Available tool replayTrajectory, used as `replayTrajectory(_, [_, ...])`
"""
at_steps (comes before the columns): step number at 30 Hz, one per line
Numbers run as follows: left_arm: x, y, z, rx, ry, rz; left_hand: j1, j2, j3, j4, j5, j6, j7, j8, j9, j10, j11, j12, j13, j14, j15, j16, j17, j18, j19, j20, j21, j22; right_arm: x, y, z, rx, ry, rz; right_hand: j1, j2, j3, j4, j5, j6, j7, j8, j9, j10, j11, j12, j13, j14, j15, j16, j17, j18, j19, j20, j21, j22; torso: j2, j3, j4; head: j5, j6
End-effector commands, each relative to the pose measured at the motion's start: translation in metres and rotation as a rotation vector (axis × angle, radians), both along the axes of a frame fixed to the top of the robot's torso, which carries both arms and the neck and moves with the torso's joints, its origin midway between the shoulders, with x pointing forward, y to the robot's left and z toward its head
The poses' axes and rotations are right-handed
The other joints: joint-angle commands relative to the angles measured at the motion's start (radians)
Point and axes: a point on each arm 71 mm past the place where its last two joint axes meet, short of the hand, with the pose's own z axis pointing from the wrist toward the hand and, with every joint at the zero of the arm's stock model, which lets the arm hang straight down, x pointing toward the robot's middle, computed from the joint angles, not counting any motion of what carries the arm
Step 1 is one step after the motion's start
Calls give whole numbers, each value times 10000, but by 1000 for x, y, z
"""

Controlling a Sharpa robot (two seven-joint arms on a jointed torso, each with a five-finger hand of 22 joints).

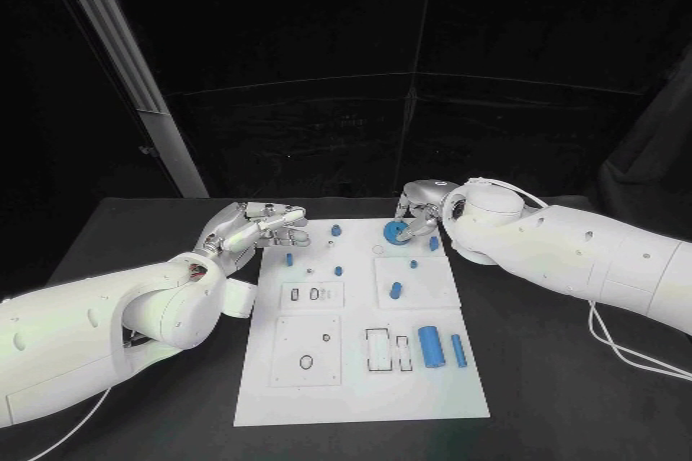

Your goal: Assemble the parts on the task board

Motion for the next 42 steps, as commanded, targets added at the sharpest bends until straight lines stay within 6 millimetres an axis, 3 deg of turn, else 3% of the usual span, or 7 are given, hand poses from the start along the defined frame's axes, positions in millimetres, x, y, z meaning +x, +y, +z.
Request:
replayTrajectory(1, [-1,-2,1,-45,-49,-154,-5,2,2,-65,22,9,58,-49,-9,-10,69,-53,-12,8,57,-19,8,30,-78,23,-31,-16,-1,3,10,359,-1091,132,81,375,164,-80,232,564,-292,117,182,850,-87,59,2258,800,-97,59,1677,-73,1056,-90,37,2635,-7,-1,9,8,11])
replayTrajectory(11, [-1,-1,1,-34,-34,-142,-5,3,2,-70,22,9,60,-53,-9,-9,69,-57,-12,7,58,-24,11,30,-80,24,-31,-17,-17,20,18,1004,-1469,654,-152,362,202,-145,309,620,-311,34,194,834,-117,23,2227,784,-131,26,1611,-73,1056,-144,37,2635,-1,-2,1,69,33])
replayTrajectory(22, [0,-4,1,-51,-29,-198,-5,3,2,-70,22,9,60,-53,-9,-9,69,-57,-12,7,58,-24,11,30,-80,24,-31,-17,-30,74,23,1115,-1733,1544,-292,326,198,-156,314,598,-314,-33,189,809,-130,-23,2186,768,-114,-7,1540,-73,1056,-140,37,2635,16,-3,32,110,64])
replayTrajectory(29, [0,-5,1,-53,-39,-204,-5,3,2,-70,22,9,60,-53,-9,-9,69,-57,-12,7,58,-24,11,30,-80,24,-31,-17,-31,102,17,979,-1621,1866,-312,333,204,-155,315,596,-315,-43,188,806,-131,-29,2180,764,-110,-13,1527,-73,1056,-138,37,2635,11,0,15,161,24])
replayTrajectory(42, [0,-5,1,-58,-47,-214,-5,3,2,-70,22,9,60,-53,-9,-9,69,-57,-12,7,58,-24,11,30,-80,24,-31,-17,-31,120,1,672,-1116,1959,-468,329,216,-153,267,546,-301,-132,178,781,-131,-72,2143,746,-74,-52,1451,-73,1056,-113,37,2635,4,6,12,196,-22])
